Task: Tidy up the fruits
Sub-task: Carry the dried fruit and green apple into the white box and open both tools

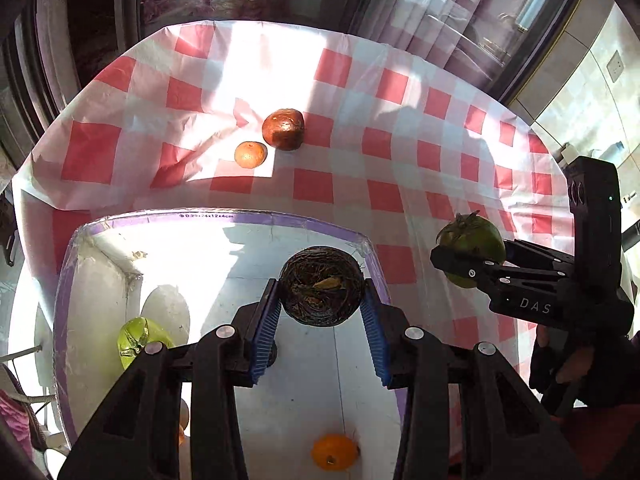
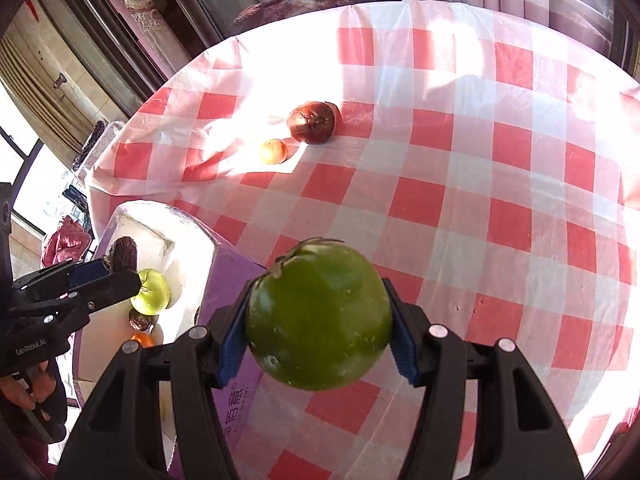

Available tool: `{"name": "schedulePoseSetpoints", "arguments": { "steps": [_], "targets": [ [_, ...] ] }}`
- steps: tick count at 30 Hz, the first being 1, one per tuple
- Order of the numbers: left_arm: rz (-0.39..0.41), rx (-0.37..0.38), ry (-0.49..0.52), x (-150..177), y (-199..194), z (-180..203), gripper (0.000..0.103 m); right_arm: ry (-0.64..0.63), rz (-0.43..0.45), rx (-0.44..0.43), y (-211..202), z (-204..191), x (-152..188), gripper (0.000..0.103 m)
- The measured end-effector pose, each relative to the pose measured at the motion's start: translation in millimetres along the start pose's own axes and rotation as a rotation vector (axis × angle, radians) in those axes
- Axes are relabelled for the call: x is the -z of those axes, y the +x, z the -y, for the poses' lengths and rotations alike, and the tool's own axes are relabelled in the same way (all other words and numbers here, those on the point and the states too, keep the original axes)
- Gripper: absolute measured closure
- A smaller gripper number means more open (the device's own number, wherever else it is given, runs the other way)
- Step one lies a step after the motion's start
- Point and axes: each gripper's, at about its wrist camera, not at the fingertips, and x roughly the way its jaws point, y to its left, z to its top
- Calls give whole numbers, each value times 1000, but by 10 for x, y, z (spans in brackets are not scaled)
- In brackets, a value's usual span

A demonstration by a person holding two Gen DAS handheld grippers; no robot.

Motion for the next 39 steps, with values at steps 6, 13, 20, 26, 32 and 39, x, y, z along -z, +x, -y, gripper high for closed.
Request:
{"name": "schedulePoseSetpoints", "arguments": {
  "steps": [6,13,20,26,32,39],
  "targets": [
    [-48,-49,-76,534,-42,-373,64,-225,-28,-124,-16,-910,8,43],
    [-154,-121,-128,816,128,-726,64,-426,-202,-143,419,-1578,254,43],
    [-246,-140,-180,1040,318,-900,64,-498,-321,-63,873,-1684,399,43],
    [-293,-158,-182,1124,430,-955,64,-541,-394,32,1120,-1611,523,43],
    [-322,-177,-173,1175,481,-999,64,-612,-413,92,1206,-1620,609,43],
    [-379,-222,-181,1263,562,-1081,64,-676,-455,151,1328,-1630,677,43]
  ]
}}
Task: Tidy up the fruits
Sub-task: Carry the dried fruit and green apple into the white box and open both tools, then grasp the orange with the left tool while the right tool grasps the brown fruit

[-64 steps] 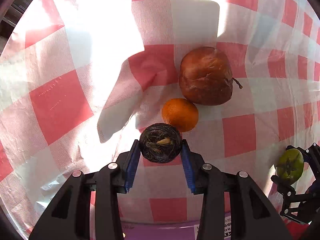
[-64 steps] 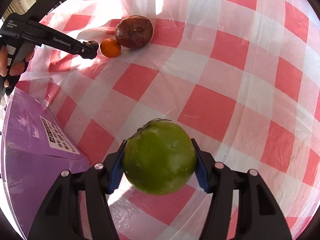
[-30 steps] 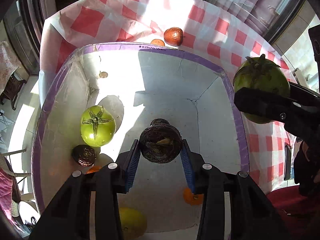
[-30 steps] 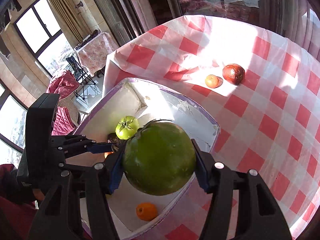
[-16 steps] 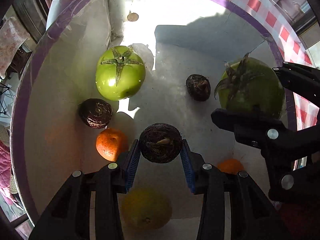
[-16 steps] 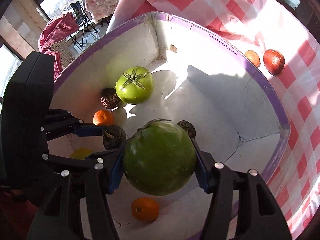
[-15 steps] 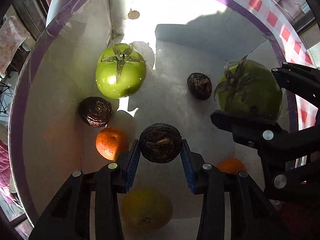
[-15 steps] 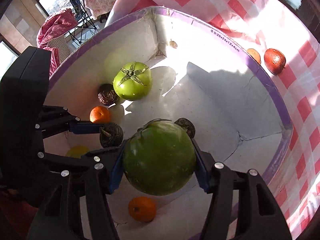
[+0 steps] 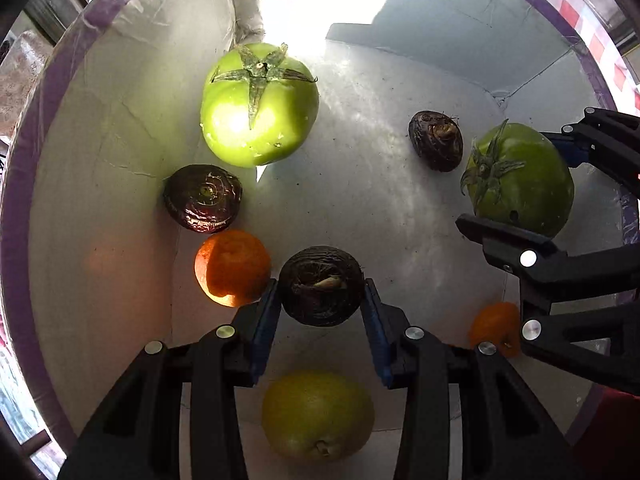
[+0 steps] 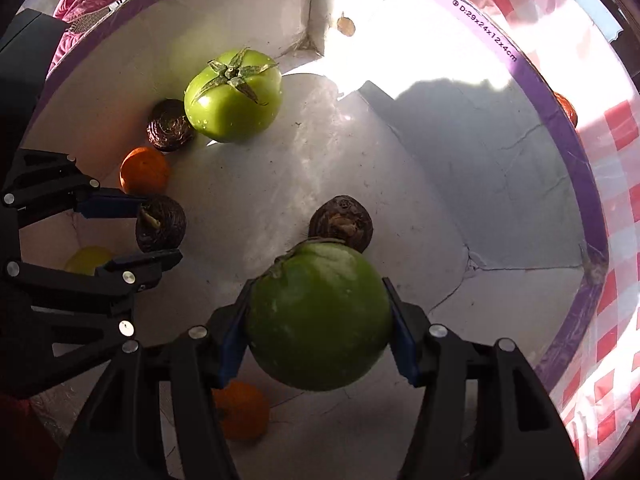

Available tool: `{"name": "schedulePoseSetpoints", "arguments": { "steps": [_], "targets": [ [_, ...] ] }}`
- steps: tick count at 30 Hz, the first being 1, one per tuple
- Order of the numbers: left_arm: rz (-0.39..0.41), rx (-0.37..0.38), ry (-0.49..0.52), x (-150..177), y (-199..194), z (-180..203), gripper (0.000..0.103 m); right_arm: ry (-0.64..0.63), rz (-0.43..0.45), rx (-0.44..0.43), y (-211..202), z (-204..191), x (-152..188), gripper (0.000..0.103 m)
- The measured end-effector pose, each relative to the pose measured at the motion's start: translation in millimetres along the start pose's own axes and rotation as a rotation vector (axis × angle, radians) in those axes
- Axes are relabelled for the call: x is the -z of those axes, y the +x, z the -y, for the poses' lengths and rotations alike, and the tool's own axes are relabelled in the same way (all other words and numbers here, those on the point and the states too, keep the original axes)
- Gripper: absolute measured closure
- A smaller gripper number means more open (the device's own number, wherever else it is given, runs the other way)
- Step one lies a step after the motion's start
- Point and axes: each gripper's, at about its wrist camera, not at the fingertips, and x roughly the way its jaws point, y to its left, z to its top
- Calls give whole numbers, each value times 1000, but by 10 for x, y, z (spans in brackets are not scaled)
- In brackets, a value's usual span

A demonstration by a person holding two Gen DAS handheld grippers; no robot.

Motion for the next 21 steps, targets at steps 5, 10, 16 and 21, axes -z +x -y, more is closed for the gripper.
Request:
{"name": "schedulePoseSetpoints", "arguments": {
  "steps": [5,10,16,21],
  "targets": [
    [-56,-27,-12,20,121,-24,63,6,-56,27,75,47,-16,43],
    [-70,-47,2,-8,177,37,59,-1,-107,43,138,64,22,43],
    [-98,-107,-22,-8,303,185,18,3,-65,28,23,78,-3,29],
    [-81,-136,-11,6,304,257,16,-10,-2,18,-137,106,2,28]
  ]
}}
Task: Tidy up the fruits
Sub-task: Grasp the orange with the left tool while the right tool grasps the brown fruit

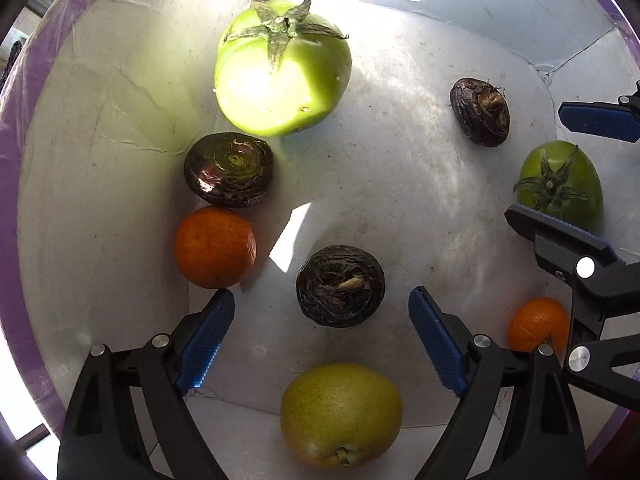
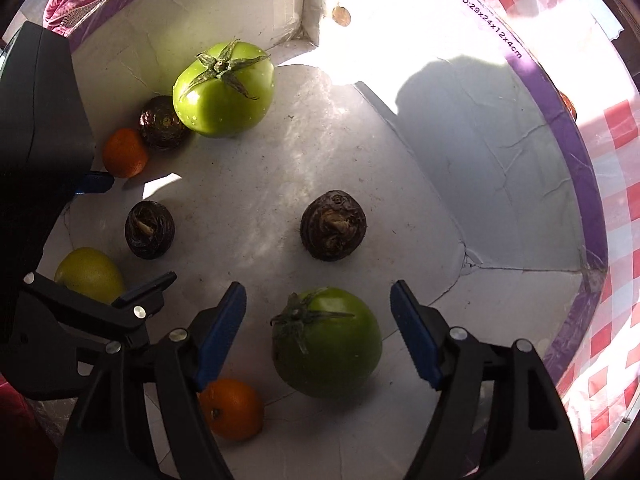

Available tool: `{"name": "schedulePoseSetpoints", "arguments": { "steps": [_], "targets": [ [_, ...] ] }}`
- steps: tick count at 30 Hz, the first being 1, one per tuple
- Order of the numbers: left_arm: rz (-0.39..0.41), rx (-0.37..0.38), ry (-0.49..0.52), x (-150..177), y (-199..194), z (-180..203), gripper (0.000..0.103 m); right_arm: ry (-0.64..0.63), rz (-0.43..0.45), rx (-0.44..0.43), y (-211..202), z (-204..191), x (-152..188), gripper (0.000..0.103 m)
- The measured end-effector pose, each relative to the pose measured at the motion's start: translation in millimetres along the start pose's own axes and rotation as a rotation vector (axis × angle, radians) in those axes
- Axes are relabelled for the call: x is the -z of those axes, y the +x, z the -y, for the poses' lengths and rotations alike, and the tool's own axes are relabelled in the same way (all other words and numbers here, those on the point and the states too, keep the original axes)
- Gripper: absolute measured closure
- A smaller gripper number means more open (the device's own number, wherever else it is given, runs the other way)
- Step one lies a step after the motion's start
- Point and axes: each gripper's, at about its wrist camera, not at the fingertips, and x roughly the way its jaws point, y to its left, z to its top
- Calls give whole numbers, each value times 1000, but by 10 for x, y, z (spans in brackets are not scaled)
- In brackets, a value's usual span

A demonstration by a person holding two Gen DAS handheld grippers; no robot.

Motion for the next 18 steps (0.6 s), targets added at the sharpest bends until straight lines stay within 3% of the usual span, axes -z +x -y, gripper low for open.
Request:
{"name": "schedulePoseSetpoints", "arguments": {
  "steps": [3,5,9,12,15,18],
  "targets": [
    [71,-7,-13,48,-140,10,16,21,83,-1,-212,81,0,27],
    [163,29,-50,80,-316,16,16,42,171,-7,-428,161,10,26],
    [327,122,-139,170,-637,-55,16,125,411,-111,-956,483,33,24],
    [411,141,-199,200,-856,-88,15,237,561,-178,-1251,801,74,19],
    [478,139,-256,3,-1115,-198,15,392,608,-192,-1307,1219,123,18],
    [538,150,-274,-224,-1461,-238,15,544,605,-153,-1170,1641,245,18]
  ]
}}
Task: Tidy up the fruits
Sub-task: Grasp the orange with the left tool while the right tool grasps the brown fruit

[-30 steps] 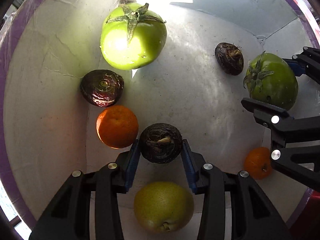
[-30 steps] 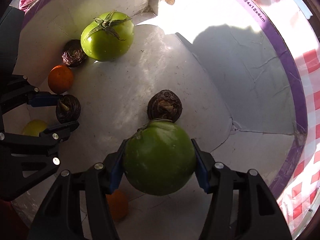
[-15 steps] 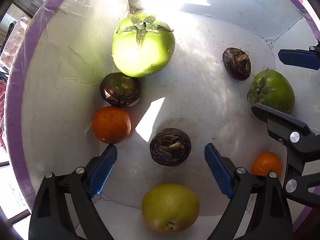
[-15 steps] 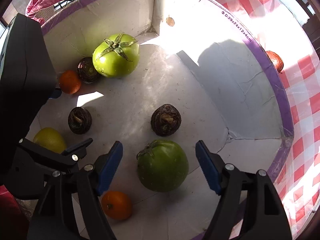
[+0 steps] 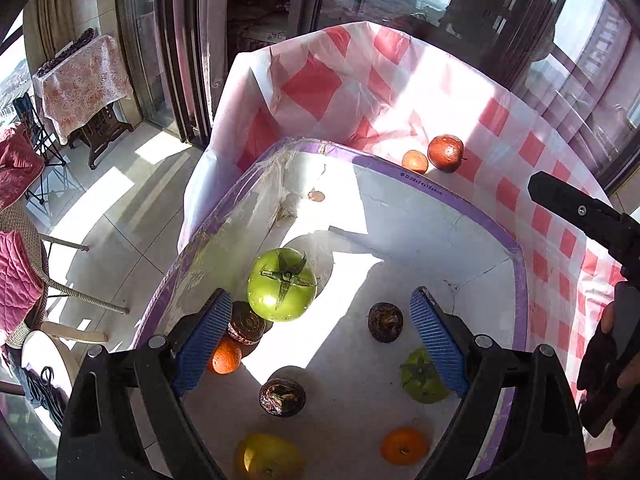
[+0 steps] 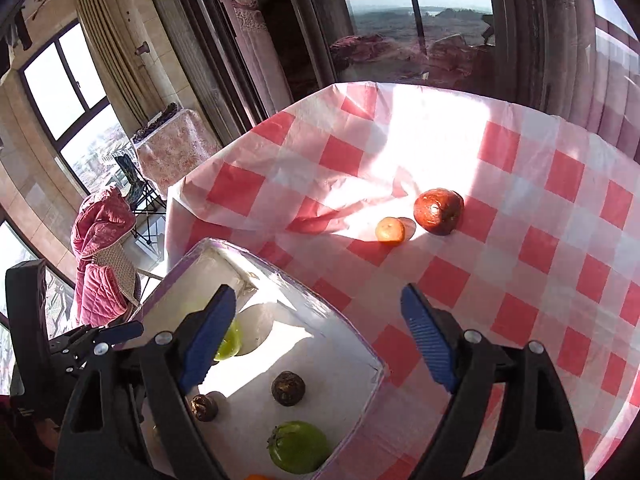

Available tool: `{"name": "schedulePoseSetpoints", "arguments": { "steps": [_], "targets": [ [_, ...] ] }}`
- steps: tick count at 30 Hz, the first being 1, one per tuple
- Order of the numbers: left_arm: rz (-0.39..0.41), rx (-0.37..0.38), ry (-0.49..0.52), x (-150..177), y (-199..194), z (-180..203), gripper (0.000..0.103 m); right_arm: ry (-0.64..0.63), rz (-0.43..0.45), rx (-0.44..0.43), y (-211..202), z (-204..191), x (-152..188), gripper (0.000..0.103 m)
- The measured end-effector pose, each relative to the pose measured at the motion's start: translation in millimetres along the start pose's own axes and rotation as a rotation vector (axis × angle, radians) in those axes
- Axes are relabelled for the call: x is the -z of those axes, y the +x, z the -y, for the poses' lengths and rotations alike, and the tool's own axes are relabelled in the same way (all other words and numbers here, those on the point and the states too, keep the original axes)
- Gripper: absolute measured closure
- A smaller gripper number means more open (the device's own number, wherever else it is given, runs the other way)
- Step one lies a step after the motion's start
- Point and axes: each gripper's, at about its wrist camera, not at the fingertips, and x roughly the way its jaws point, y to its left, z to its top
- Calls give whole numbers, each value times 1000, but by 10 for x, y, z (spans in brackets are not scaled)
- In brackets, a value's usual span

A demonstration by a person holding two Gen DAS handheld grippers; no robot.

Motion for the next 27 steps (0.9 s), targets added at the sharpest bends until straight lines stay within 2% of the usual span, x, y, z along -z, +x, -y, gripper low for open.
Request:
{"name": "schedulePoseSetpoints", "arguments": {
  "steps": [3,7,12,16,19,23,27],
  "targets": [
    [46,10,12,-358,-28,200,15,110,-21,72,213,502,50,18],
    [46,31,55,-806,116,578,15,199,-85,149,564,1016,185,18],
    [-75,-4,131,-1261,595,966,15,280,-150,155,1078,1462,149,18],
    [-241,-69,215,-1473,1114,1219,15,277,-168,123,1486,1496,-78,18],
    [-342,-152,293,-1570,1473,1314,15,154,-174,95,1788,1287,-282,18],
    [-434,-136,211,-1702,1765,1205,15,9,-168,91,2125,1038,-464,18],
    [-482,-155,215,-1692,1915,1172,15,61,-176,63,2320,1091,-557,18]
  ]
}}
